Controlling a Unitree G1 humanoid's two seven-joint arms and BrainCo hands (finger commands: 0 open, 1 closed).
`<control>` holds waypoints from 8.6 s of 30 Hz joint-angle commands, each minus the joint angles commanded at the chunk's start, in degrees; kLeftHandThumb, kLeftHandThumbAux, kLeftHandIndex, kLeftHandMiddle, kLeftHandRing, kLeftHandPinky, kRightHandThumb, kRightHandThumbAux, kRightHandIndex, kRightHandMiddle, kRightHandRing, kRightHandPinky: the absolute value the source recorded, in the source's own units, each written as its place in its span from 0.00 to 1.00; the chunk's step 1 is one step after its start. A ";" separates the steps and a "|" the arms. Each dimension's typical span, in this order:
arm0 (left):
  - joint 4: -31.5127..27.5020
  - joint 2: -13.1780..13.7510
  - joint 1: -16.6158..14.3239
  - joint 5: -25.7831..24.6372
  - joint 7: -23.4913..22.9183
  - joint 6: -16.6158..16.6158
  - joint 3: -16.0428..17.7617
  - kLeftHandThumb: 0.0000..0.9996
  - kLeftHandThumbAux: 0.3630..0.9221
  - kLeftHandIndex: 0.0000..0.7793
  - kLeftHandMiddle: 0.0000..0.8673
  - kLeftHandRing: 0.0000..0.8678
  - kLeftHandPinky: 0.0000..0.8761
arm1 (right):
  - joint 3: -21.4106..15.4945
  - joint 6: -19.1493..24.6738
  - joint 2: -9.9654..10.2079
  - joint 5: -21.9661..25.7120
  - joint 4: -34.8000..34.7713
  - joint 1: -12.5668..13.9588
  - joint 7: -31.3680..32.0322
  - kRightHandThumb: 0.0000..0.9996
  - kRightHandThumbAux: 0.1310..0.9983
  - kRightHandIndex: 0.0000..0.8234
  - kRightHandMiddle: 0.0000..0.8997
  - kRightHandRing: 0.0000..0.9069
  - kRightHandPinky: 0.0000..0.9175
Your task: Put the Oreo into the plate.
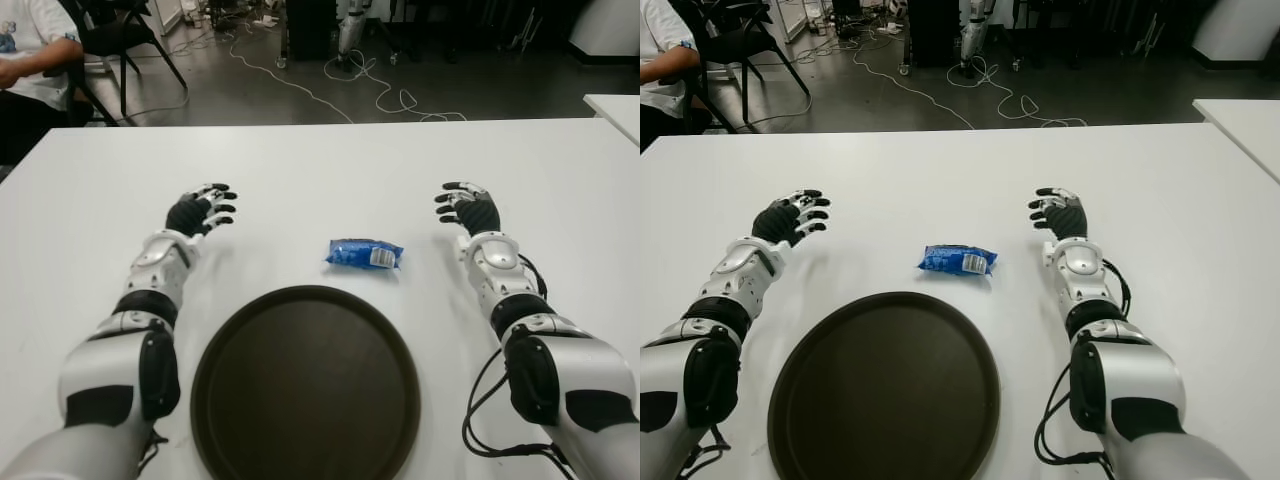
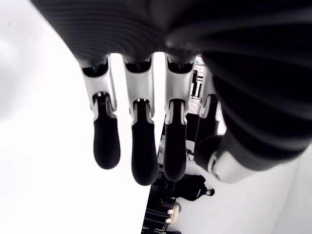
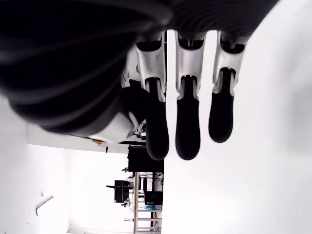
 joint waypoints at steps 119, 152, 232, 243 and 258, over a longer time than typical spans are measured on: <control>-0.23 -0.08 0.26 0.32 1.44 -0.52 -1.01 0.83 0.56 0.55 0.53 0.59 0.60 | 18.20 -4.83 -2.73 -19.39 -0.43 0.33 -9.79 0.00 0.67 0.00 0.00 0.00 0.00; -0.15 -0.25 -0.08 -0.14 1.03 -0.19 -0.68 0.83 0.57 0.54 0.53 0.59 0.60 | 27.27 -6.30 -5.94 -26.16 -16.77 0.42 -10.78 0.00 0.54 0.01 0.04 0.06 0.07; -0.32 -0.38 0.15 1.33 1.30 -1.01 -1.69 0.83 0.57 0.54 0.54 0.59 0.60 | 40.44 6.72 -10.45 -35.68 -45.66 8.54 22.96 0.00 0.54 0.10 0.09 0.11 0.11; -0.47 -0.47 0.23 1.42 1.42 -1.37 -1.86 0.83 0.57 0.53 0.54 0.60 0.60 | 41.41 8.02 -10.27 -38.30 -46.64 8.99 22.47 0.00 0.59 0.11 0.10 0.12 0.11; -0.22 -0.40 0.13 1.26 1.26 -0.95 -1.64 0.82 0.57 0.53 0.54 0.60 0.61 | 42.56 13.90 -10.17 -41.41 -54.14 11.90 22.81 0.00 0.61 0.07 0.06 0.07 0.07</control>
